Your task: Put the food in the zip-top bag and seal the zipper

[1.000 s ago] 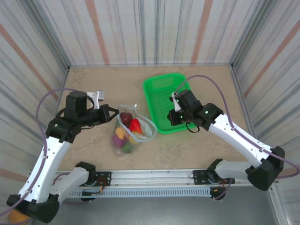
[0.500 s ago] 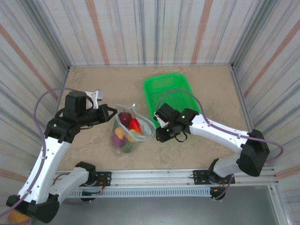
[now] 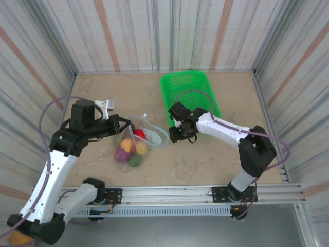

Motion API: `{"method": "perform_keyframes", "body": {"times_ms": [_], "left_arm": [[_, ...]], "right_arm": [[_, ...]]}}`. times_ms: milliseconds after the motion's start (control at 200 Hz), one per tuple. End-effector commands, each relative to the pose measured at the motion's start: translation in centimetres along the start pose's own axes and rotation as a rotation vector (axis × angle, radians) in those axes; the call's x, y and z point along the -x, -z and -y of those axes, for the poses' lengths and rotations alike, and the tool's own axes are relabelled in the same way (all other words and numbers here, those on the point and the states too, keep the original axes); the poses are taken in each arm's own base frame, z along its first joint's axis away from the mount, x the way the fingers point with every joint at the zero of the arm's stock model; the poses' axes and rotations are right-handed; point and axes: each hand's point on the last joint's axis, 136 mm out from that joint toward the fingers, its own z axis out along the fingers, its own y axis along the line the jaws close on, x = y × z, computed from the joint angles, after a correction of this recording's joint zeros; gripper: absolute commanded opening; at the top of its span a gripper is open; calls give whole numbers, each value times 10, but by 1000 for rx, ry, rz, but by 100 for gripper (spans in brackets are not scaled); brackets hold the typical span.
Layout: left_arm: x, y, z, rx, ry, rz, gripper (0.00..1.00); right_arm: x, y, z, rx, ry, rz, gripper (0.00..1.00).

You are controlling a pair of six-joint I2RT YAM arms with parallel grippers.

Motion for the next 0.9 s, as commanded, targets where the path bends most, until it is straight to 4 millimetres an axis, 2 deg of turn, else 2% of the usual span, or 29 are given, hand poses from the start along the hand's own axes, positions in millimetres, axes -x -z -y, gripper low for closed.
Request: {"method": "perform_keyframes", "body": {"times_ms": [0,85,180,281,451,541,706,801,897], "left_arm": [[3,-3,10,-70,-12,1,0],[2,-6,13,-90,-7,-16,0],[-1,-9,15,-109,-6,-35,0],[-5,-15,17,-134,-5,-59,0],[-8,-23,21,-157,-9,-97,0],[-6,-24,24,-166,-16,-97,0],[-4,-22,29,-177,-26,-96,0],[-6,-20,31,-183,-27,-97,0],[-9,-19,41,-235,-32,-112,0]], "right_arm": [[41,6,11,-32,-3,104,63],[57,34,2,17,1,194,62],[61,72,-11,115,14,293,58],[57,101,-25,218,33,353,56],[41,138,-71,428,140,395,62],[35,138,-87,458,183,386,70],[38,115,-90,390,193,350,72],[45,102,-90,367,191,343,67],[54,96,-95,337,201,334,54]]}}
